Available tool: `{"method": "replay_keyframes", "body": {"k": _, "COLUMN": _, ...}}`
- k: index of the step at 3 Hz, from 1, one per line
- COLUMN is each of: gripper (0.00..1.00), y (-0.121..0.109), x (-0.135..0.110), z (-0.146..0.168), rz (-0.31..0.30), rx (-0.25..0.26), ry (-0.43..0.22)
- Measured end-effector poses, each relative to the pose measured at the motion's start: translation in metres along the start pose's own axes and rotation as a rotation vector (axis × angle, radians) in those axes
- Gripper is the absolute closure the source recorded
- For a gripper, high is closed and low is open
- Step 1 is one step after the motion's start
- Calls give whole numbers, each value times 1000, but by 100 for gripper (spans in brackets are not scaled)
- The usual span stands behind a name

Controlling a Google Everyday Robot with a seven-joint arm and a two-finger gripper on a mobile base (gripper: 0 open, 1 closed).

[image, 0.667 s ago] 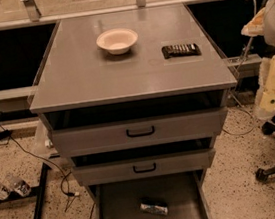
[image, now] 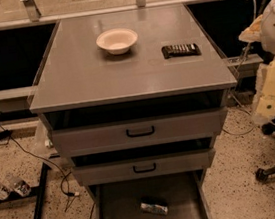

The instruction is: Pick redbull can from bottom drawer and place on counter

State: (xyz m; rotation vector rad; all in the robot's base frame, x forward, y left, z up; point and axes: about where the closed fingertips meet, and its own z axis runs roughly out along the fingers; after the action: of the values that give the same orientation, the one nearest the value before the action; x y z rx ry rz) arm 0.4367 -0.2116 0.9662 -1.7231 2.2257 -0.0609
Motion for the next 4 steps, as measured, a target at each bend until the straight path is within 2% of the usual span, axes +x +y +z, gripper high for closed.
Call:
{"method": "replay_keyframes", "body": {"k": 1, "gripper": 0, "y": 25, "x": -10, "z": 32, "rz": -27, "rx": -25, "ry": -74}}
{"method": "replay_keyframes", "body": {"k": 2, "gripper": 0, "y": 70, "x": -13, "z": 135, "rz": 2, "rx": -93, "ry": -155}}
{"method": "replay_keyframes", "body": {"k": 3, "gripper": 0, "y": 70, "x": -13, "z": 135, "rz": 3, "rx": -93, "ry": -155}}
{"method": "replay_keyframes", "body": {"k": 4, "gripper": 0, "y": 81, "x": -11, "z": 168, "rz": 37, "rx": -147, "ry": -177}}
